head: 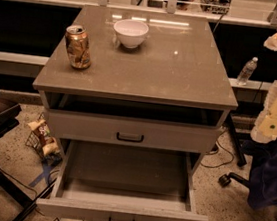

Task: Close middle drawer

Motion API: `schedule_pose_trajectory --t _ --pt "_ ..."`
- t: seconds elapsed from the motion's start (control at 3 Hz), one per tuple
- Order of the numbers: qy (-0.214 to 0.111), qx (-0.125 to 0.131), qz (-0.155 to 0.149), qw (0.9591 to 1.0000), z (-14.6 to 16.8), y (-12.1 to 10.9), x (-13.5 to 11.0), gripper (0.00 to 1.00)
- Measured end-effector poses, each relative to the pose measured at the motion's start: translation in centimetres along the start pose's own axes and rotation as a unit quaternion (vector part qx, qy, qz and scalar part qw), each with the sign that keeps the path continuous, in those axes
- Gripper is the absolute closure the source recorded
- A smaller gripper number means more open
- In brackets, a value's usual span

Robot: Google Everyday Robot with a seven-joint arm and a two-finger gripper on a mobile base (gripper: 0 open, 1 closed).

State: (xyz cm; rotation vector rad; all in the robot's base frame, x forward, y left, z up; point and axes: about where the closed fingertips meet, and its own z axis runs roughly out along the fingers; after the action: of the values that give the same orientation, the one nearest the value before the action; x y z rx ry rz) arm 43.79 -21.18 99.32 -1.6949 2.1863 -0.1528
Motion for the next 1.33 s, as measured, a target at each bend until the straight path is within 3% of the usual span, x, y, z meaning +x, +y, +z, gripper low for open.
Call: schedule_pose_trajectory --t 0.67,1.0,1.33 --pt "-0.018 0.004 0.012 0.9998 0.9 0.9 1.0 0.00" --pt "-0.061 0.001 0.029 0.9977 4.1 3.5 3.3 0.00" --pt "-0.145 -0.003 0.068 0.9871 11.5 8.4 7.1 0.00"
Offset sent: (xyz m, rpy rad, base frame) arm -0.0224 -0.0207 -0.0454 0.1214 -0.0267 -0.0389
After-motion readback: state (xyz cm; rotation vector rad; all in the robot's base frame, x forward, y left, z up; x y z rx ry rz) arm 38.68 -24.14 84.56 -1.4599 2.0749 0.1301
